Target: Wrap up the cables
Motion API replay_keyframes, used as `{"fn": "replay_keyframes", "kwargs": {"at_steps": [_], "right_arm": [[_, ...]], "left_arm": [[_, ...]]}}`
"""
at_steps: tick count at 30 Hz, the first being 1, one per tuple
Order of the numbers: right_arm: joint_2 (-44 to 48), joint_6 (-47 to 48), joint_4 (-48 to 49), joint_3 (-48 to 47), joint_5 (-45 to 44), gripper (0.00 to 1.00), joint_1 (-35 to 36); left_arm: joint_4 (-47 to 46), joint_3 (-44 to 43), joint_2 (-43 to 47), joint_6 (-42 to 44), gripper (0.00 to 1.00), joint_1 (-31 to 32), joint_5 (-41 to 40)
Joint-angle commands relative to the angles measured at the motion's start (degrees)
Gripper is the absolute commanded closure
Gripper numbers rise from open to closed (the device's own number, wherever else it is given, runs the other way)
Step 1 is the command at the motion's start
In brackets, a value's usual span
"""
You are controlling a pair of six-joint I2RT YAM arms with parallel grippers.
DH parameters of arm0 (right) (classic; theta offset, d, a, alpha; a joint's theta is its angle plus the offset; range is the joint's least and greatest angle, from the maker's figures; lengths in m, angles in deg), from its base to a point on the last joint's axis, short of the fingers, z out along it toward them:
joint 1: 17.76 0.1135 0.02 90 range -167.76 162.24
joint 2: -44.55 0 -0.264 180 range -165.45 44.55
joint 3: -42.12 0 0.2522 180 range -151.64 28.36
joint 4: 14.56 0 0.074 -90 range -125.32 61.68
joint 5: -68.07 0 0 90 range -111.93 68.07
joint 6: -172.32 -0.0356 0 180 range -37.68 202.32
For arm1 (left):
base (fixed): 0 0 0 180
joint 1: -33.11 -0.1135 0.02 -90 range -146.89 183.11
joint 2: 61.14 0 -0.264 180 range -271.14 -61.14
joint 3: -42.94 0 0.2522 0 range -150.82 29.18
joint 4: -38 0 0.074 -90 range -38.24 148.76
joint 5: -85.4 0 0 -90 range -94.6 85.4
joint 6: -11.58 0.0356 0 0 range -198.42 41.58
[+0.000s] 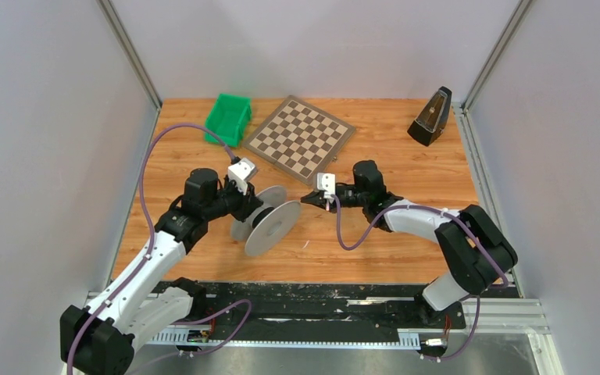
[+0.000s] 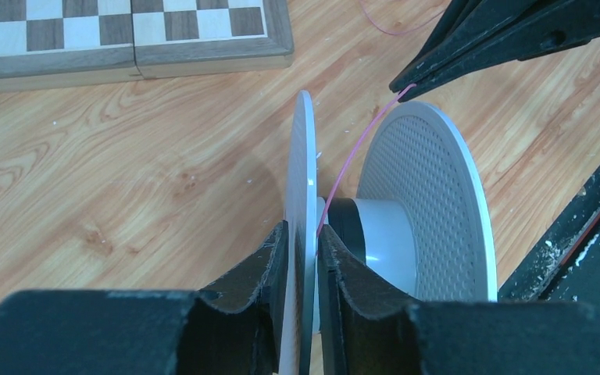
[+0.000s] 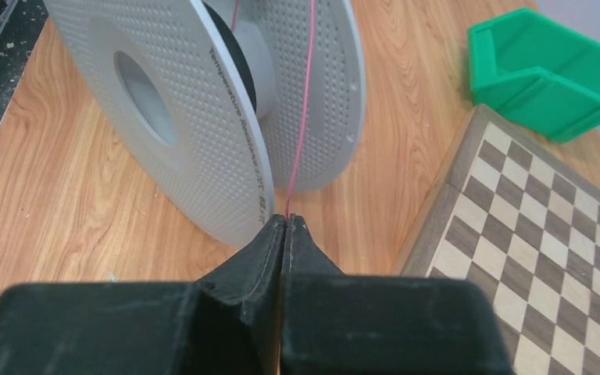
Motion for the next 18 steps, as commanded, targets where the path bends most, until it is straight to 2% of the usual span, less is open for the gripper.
{"fn": "replay_keyframes", "kwargs": {"at_steps": [1,8,11,14,16,18], "right_arm": [[-1.67,1.81,1.99,0.54,2.54,1.0,0.3],[-2.44,1.95,2.31,0.72,2.28,1.0,0.31],[-2.27,1.89,2.45,0.71,2.63,1.0,0.31],[-2.1,1.56,3.17,1.01,2.75,1.0,0.33],[-2.2,0.78,3.86,1.07,2.35,1.0,0.31],[-2.08,-1.69,4.73,0.75,1.0,0.94,0.31]], "left_arm": [[-1.34,-0.24,0.31,1.52,0.74,-0.09,0.65],[-1.46,0.08,0.11,1.48,0.79,-0.1,1.49],[-1.55,0.17,-0.29,1.41,0.87,-0.09,2.13],[-1.38,-0.13,-0.56,1.57,1.0,-0.09,3.05],[-0.93,-0.47,-0.51,1.41,1.0,-0.1,3.54],[-0.3,-1.14,-0.68,1.09,1.0,-0.09,3.58]]}}
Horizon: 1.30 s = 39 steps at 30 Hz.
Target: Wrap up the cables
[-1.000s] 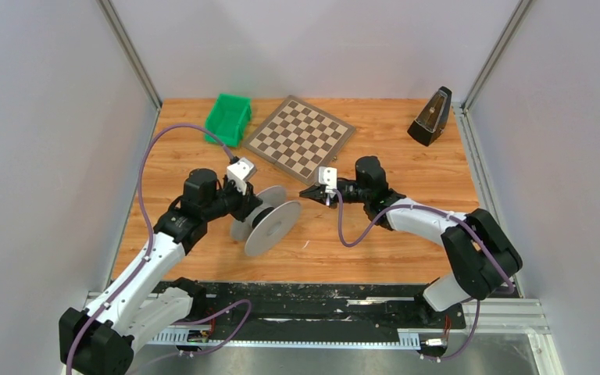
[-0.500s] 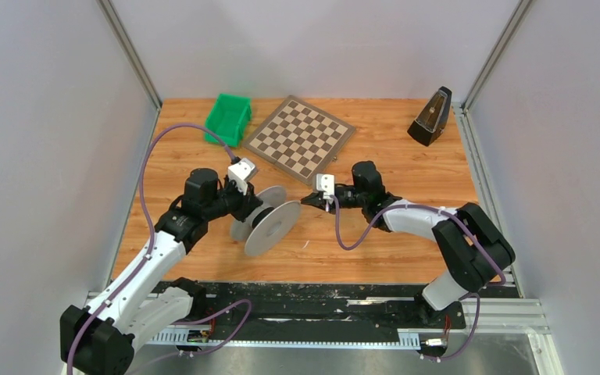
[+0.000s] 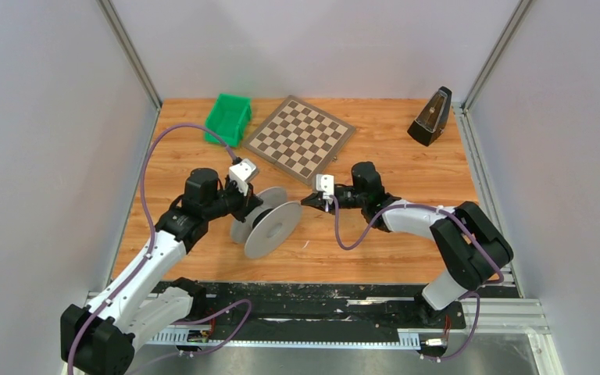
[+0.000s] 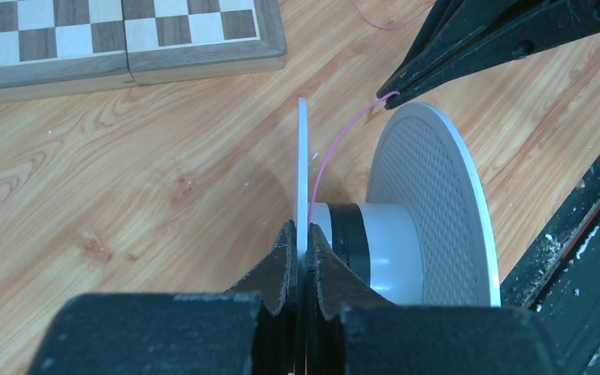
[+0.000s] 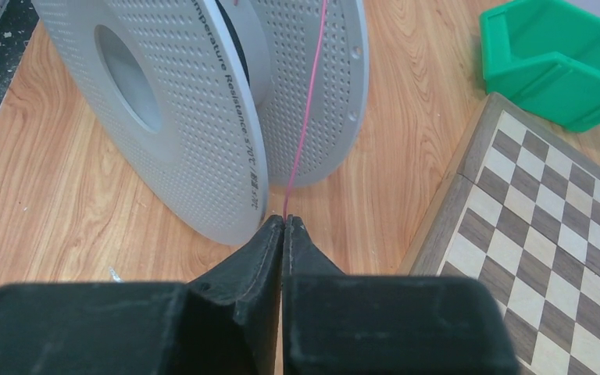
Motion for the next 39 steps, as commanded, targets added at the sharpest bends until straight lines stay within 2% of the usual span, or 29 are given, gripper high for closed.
{"fn": "replay_keyframes", "kwargs": {"at_steps": [1,3,6,8,11,16,19,21,27,31,33,39], "right_arm": [[0.59,-4.12,4.01,-0.28,0.14,0.91,0.32],[2.22,-7.05,2.02,-1.26,-0.95,0.9,0.28],[5.86,-8.67,5.27,2.05,-1.22,1.0,0.49],[7.88,-9.74,9.46,5.58,-4.24,1.0,0.5],[8.62,-10.31,9.31,7.49,-7.92,1.0,0.39],[10.09,-13.9,8.34,8.44,-6.09,1.0,0.4],[11.34,-16.6,10.92,9.95,-4.68,1.0,0.5],[13.28,-17.85,11.05,10.68,-3.55,0.95,0.5],[17.62,-20.6,16.39,14.95,5.32,0.69,0.46],[19.67,-21.02,22.97,18.31,2.54,0.51,0.42],[21.43,-20.72,22.23,17.73,1.25,0.43,0.37],[24.77,-20.7,25.32,18.3,-9.59,0.37,0.4]], "left_arm": [[0.67,-1.49,-0.49,-0.4,1.0,-0.09,1.63],[2.81,-2.97,-0.71,-0.78,1.0,-0.09,0.84],[5.1,-5.16,-0.14,-2.25,1.0,-0.09,-1.64],[6.03,-6.01,0.84,-4.34,1.0,-0.09,-3.4],[7.51,-7.45,1.92,-7.19,1.0,-0.13,-2.58],[10.13,-10.22,3.42,-11.98,1.0,-0.24,0.38],[9.28,-11.52,5.05,-18.36,1.0,-0.46,-3.95],[10.5,-13.38,5.43,-20.95,1.0,-0.97,-6.31],[12.9,-19.27,5.12,-25.53,1.0,-1.09,-2.62],[11.87,-20.44,4.97,-30.07,1.0,-1.07,-2.25],[13.48,-21.59,4.17,-31.61,1.0,-1.12,-3.03],[18.96,-26.35,3.34,-34.64,1.0,-1.11,-2.02]]}}
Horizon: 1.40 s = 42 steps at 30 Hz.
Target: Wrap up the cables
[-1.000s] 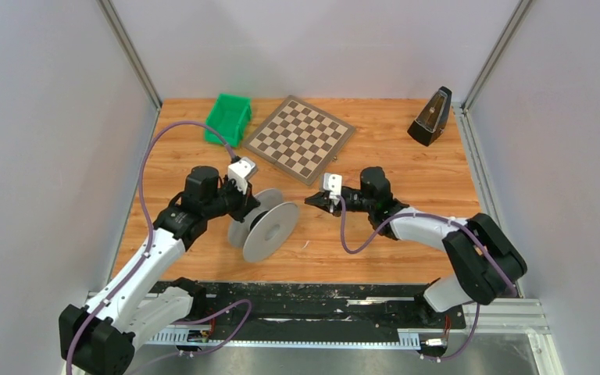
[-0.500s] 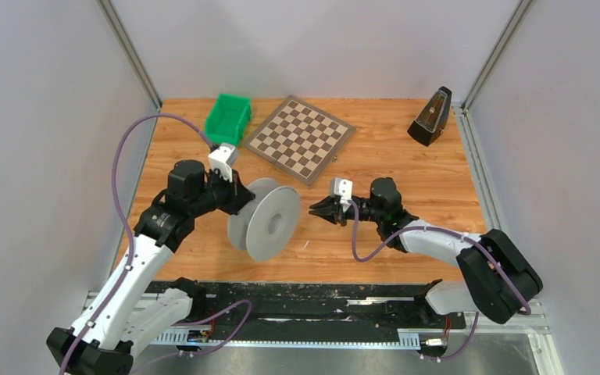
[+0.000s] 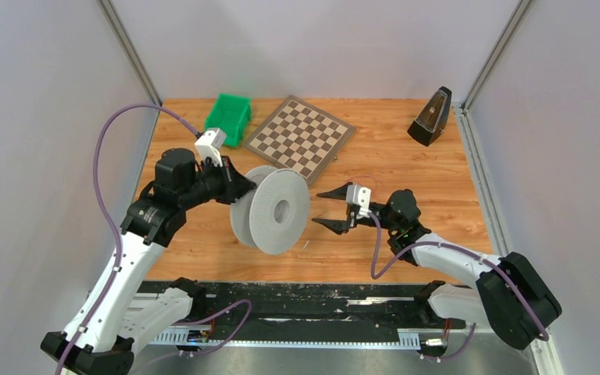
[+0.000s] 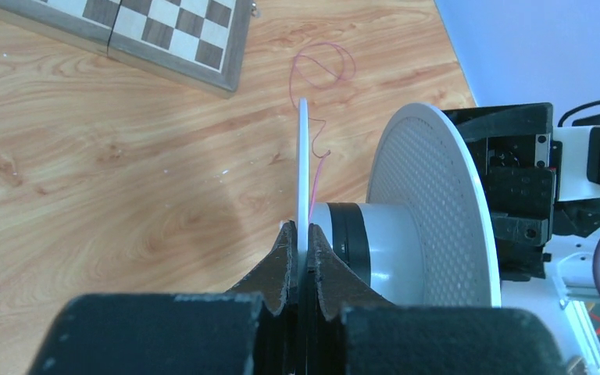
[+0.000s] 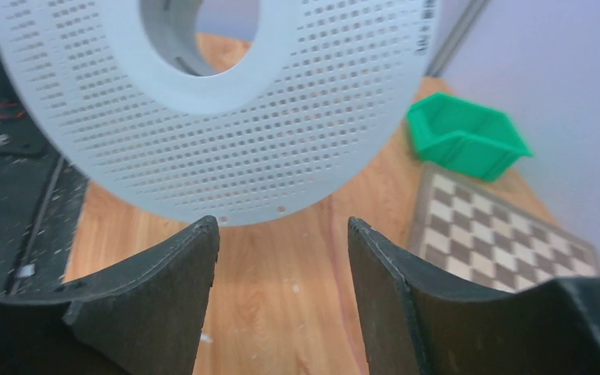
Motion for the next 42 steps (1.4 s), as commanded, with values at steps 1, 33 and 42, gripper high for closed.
{"fn": "replay_keyframes", "kwargs": {"at_steps": [1,33,42], "right_arm": [[2.59,-1.06,7.94,0.87,-7.66,0.36,-0.03],[-37.87,-22.52,48.51,-2.92,2.29,0.58,8.06],[-27.99,-18.92,42.15,6.04,4.13,0.59,17.06]], "left_arm": [[-0.28,-5.22,1.13,-4.88,1.0,-0.21,1.79],[-16.3,-3.26,13.6,-11.73,1.0,-0.24,-4.28],[-21.44,-13.12,4.4,-11.48,1.0,-0.26,-8.36]]}}
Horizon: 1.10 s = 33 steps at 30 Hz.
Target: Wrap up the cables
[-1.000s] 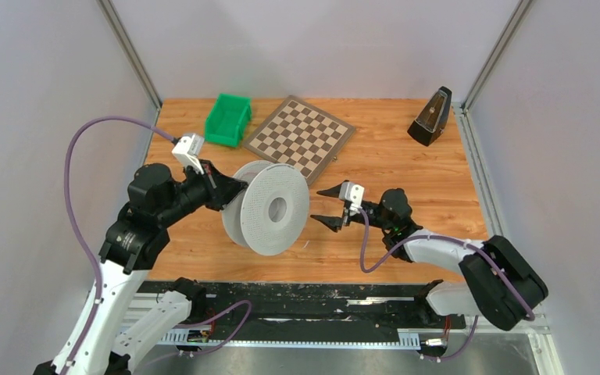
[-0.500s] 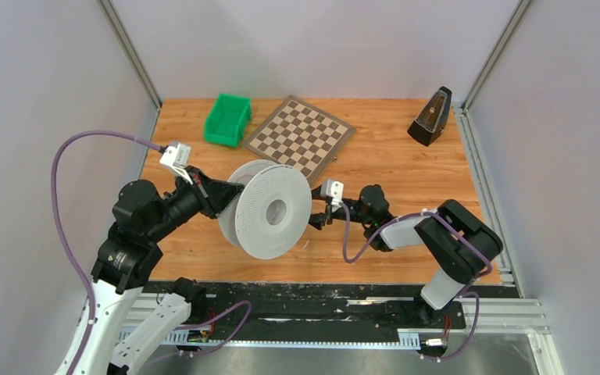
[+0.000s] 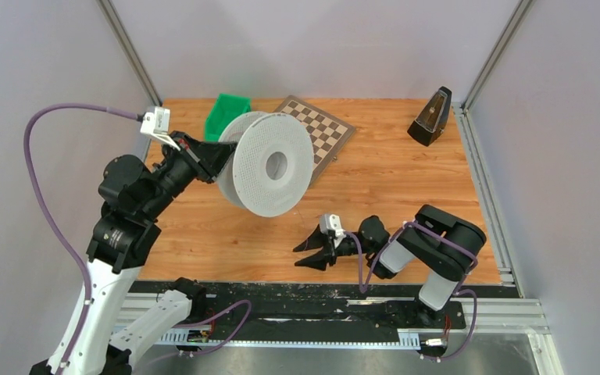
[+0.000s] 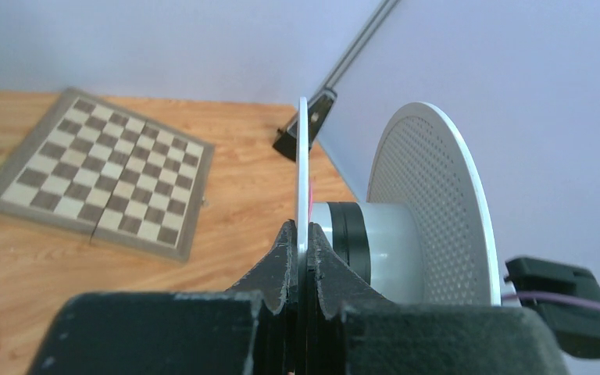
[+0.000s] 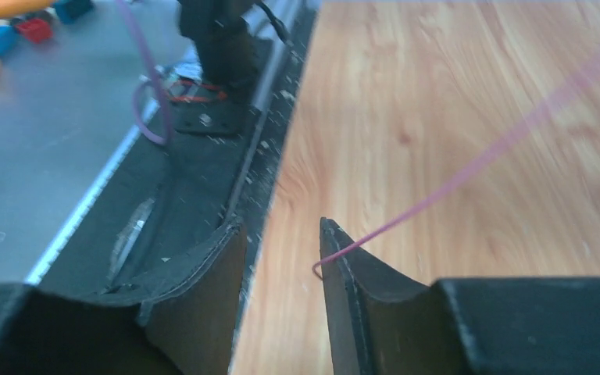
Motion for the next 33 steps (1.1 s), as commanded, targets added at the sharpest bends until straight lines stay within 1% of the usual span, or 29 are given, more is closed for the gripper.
{"fn": "replay_keyframes", "kwargs": {"at_steps": [1,3,4,6,9,11,12,14,16,20,23,27,29,31,33], "right_arm": [[4.34,2.23,3.4,-0.93,1.23,0.59,6.48],[3.56,5.95,0.44,-2.5,0.02,0.6,9.46],[2.79,6.16,0.54,-3.2,-0.25,0.6,10.55],[0.6,4.74,4.09,-4.21,-0.23,0.62,12.42],[-2.5,-0.52,11.65,-5.53,-0.6,0.65,14.22],[-2.88,-1.09,11.96,-6.88,-3.84,0.66,15.91],[-2.93,-0.92,11.97,-7.44,-6.64,0.61,16.69],[-3.13,-0.99,11.95,-8.28,-12.3,0.55,17.83],[-3.3,-0.55,11.93,-8.97,-15.22,0.54,18.58],[-4.03,-1.68,11.94,-9.46,-18.32,0.63,19.26],[-2.99,-3.7,12.01,-9.35,-21.0,0.64,19.4],[1.57,-3.34,11.51,-8.85,-17.08,0.75,20.46],[3.68,-2.73,8.8,-7.87,-17.08,0.8,21.93],[4.01,-0.92,5.57,-6.71,-20.59,0.85,24.59],[3.37,0.74,5.65,-5.15,-24.5,0.9,27.67]], "left_arm": [[-10.81,-3.67,-2.27,-3.23,1.0,-0.26,-2.16],[-12.79,-2.68,-2.9,-4.11,1.0,-0.25,-2.89],[-13.42,-2.31,-3.29,-4.4,1.0,-0.21,-3.36],[-13.81,-1.57,-3.92,-4.91,1.0,-0.24,-4.87],[-15.74,0.99,-3.93,-6.35,1.0,-0.19,-7.2],[-18.76,3.69,-3.05,-7.62,1.0,-0.18,-8.01],[-20.43,4.48,-2.52,-8.8,1.0,-0.18,-8.68],[-21.49,6.17,-1.97,-10.31,1.0,-0.23,-9.72],[-22.1,7.22,-1.86,-10.69,1.0,-0.19,-9.94],[-21.91,7.49,-2.16,-8.6,1.0,-0.18,-11.46],[-20.36,6.48,-2.83,-3.82,1.0,-0.22,-14.45],[-20.07,5.72,-2.99,2.9,1.0,-0.23,-20.69],[-21.18,5.79,-2.67,5.58,1.0,-0.24,-23.73],[-21.4,5.16,-2.98,7.36,1.0,-0.2,-25.27],[-20.69,3.98,-3.99,8.4,1.0,-0.19,-24.63]]}}
